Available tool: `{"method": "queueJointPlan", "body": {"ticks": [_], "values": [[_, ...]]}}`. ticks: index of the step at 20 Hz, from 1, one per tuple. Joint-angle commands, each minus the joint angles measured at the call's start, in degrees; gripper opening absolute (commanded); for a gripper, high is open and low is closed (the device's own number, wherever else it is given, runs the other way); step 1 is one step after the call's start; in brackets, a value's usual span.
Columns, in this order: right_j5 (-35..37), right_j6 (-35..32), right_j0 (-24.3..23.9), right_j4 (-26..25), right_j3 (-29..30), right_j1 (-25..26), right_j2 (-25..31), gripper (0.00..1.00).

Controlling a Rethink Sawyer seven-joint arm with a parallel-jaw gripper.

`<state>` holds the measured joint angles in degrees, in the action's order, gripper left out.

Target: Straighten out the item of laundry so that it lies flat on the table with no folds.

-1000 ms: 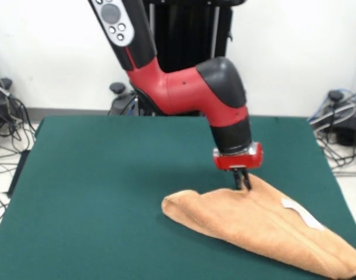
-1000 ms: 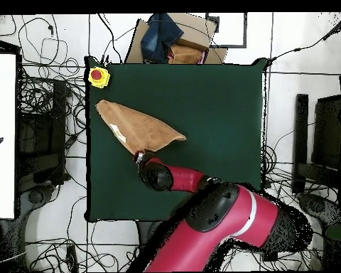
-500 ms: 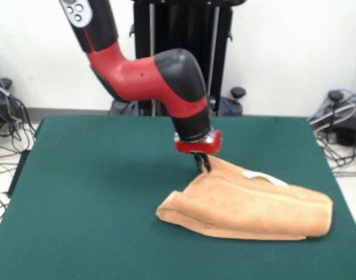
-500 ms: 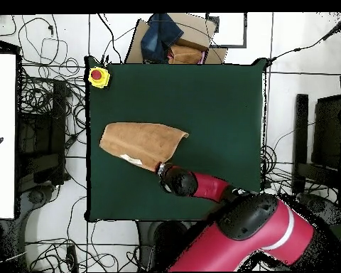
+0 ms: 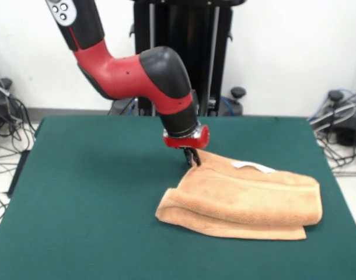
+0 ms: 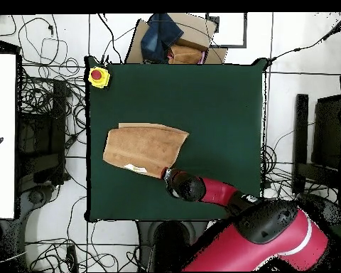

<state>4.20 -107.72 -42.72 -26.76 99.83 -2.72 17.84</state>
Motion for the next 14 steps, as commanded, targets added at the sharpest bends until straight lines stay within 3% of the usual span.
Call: {"method": "queueJointPlan", "body": {"ticks": [1, 8, 14], "values": [[11.5, 6.9, -1.7, -5.2, -2.6, 5.6, -0.9, 0.00], [19.9, 11.3, -5.9, -8.0, 6.3, 0.7, -1.5, 0.00], [23.9, 11.8, -6.9, -12.8, 6.7, -0.3, -3.2, 0.00]]}}
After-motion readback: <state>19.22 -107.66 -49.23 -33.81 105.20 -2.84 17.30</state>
